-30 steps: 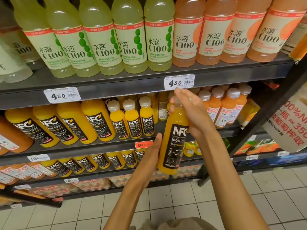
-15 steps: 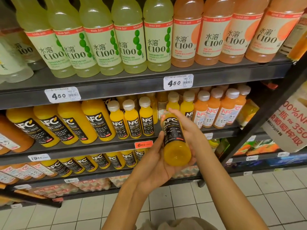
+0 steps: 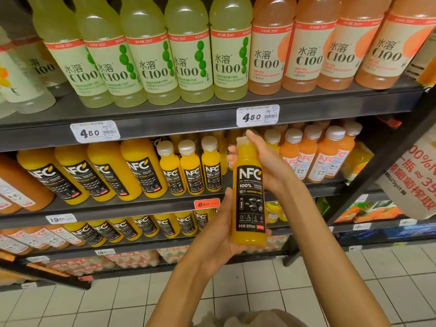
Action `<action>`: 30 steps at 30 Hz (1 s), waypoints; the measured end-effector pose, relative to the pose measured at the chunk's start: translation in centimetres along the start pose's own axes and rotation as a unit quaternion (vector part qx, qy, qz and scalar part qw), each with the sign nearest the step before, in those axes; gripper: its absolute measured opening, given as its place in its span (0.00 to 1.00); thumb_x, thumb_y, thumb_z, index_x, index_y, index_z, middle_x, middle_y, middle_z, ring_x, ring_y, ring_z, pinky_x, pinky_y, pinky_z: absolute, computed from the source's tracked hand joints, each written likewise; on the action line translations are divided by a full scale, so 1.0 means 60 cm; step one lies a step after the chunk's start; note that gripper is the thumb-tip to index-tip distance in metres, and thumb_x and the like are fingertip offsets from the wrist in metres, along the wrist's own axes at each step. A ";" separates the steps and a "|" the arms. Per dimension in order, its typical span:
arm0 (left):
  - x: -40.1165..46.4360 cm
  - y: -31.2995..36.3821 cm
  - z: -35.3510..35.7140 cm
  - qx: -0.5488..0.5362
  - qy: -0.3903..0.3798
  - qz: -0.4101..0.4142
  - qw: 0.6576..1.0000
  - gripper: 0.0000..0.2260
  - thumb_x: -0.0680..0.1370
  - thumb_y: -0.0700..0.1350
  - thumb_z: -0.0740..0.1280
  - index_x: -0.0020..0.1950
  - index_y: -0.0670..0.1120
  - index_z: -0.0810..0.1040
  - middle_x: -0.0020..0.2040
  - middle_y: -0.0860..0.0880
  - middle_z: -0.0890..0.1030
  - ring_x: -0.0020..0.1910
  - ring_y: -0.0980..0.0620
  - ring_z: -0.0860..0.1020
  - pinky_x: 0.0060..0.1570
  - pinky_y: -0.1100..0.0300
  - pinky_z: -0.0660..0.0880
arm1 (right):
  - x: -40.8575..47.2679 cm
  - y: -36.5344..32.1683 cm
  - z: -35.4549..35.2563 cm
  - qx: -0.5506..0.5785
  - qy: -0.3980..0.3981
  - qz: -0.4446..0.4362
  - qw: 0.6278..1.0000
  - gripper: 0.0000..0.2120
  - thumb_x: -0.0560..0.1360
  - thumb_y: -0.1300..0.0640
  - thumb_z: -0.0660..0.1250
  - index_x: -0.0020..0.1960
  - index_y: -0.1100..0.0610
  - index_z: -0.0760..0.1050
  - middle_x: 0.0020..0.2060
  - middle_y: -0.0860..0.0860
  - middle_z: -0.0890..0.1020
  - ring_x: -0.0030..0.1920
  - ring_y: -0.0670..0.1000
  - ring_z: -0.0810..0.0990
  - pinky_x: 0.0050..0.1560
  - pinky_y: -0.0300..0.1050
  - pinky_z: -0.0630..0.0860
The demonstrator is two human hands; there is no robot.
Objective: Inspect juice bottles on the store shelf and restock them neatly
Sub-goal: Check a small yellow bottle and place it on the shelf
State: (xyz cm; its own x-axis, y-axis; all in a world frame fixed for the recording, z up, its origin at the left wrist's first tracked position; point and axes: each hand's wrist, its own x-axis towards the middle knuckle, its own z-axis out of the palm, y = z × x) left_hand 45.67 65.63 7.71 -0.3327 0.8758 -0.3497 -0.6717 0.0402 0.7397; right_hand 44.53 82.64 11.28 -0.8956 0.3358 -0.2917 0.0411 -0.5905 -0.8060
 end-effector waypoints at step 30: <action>0.056 0.016 -0.023 0.217 0.091 0.135 0.963 0.24 0.75 0.62 0.54 0.45 0.47 0.81 0.36 0.47 0.85 0.35 0.50 0.83 0.37 0.57 0.79 | -0.093 -0.004 0.012 -0.106 -0.342 -0.205 0.911 0.24 0.67 0.37 0.71 0.50 0.57 0.76 0.37 0.51 0.82 0.41 0.56 0.80 0.49 0.57 0.73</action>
State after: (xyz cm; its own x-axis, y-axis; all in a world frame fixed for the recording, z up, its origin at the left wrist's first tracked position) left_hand 42.99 67.92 6.43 -0.5935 0.7851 -0.1770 -0.2184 0.0545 0.9743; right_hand 49.19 80.35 13.47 -0.9185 -0.0821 0.3869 -0.3394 -0.3387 -0.8775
